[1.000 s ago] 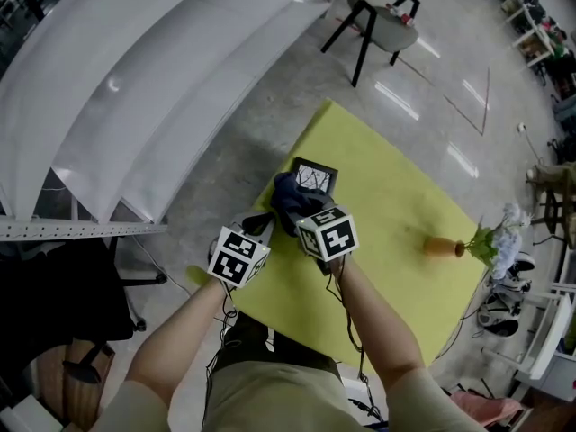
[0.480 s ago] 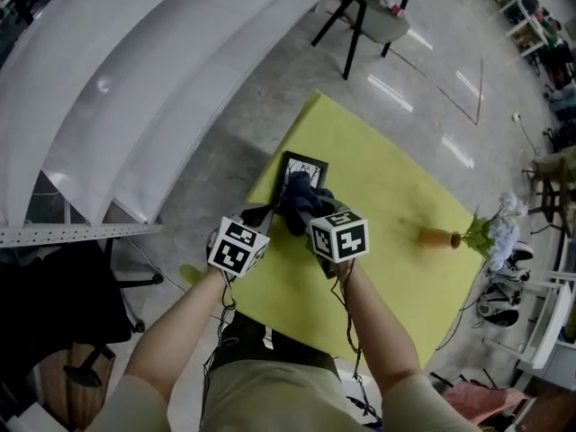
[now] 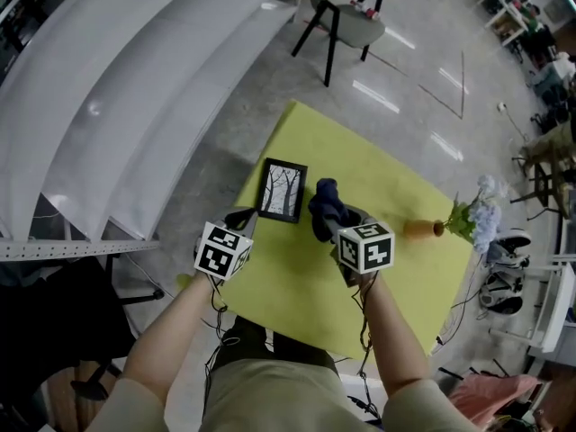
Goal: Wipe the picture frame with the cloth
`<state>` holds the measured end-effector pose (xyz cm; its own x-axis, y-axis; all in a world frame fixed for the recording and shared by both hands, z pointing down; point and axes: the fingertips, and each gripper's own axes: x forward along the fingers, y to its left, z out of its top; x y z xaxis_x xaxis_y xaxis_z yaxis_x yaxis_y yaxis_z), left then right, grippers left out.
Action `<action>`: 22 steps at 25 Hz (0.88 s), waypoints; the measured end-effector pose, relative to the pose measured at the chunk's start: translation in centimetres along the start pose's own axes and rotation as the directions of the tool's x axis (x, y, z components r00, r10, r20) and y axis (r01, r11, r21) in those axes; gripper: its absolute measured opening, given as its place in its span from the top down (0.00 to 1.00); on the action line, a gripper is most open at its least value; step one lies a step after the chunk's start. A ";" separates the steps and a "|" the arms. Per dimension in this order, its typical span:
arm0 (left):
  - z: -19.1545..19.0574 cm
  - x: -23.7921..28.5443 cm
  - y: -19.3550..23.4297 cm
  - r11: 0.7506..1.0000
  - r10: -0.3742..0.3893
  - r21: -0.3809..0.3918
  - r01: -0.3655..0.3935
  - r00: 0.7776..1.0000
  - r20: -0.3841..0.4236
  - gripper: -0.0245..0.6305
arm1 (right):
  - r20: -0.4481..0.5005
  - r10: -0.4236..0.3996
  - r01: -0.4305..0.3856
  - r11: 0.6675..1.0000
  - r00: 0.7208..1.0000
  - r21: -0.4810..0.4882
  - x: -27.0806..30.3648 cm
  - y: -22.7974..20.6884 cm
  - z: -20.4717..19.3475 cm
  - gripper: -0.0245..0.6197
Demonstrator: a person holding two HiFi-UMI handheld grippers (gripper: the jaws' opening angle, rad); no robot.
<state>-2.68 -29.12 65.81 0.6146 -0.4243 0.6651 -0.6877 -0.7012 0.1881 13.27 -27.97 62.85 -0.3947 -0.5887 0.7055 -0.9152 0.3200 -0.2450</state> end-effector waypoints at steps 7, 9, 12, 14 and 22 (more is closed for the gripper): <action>8.3 -6.7 -1.4 0.998 0.039 0.036 -0.046 0.984 0.176 0.95 | 0.179 -0.002 0.032 0.986 0.984 -0.162 -9.0 2.7 6.4 0.80; 10.6 -9.0 -2.5 0.997 0.041 0.060 -0.056 0.973 0.227 0.95 | 0.235 0.014 0.030 0.983 0.972 -0.180 -11.6 4.3 8.2 0.80; 14.0 -12.7 -4.3 0.993 0.040 0.094 -0.071 0.952 0.304 0.95 | 0.307 0.034 0.020 0.985 0.951 -0.173 -15.5 6.2 10.5 0.80; 16.0 -15.1 -5.4 0.989 0.036 0.123 -0.083 0.938 0.346 0.95 | 0.358 0.044 0.025 0.982 0.933 -0.186 -18.1 7.5 11.9 0.80; 21.6 -23.5 -9.5 0.965 0.038 0.211 -0.158 0.876 0.480 0.95 | 0.542 0.107 -0.005 0.982 0.834 -0.187 -28.0 11.8 15.1 0.80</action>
<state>-2.26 -24.89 32.79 0.6977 -0.6739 0.2429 -0.6788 -0.7303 -0.0766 12.27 -18.91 30.11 -0.4714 -0.8586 0.2014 -0.8819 0.4561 -0.1196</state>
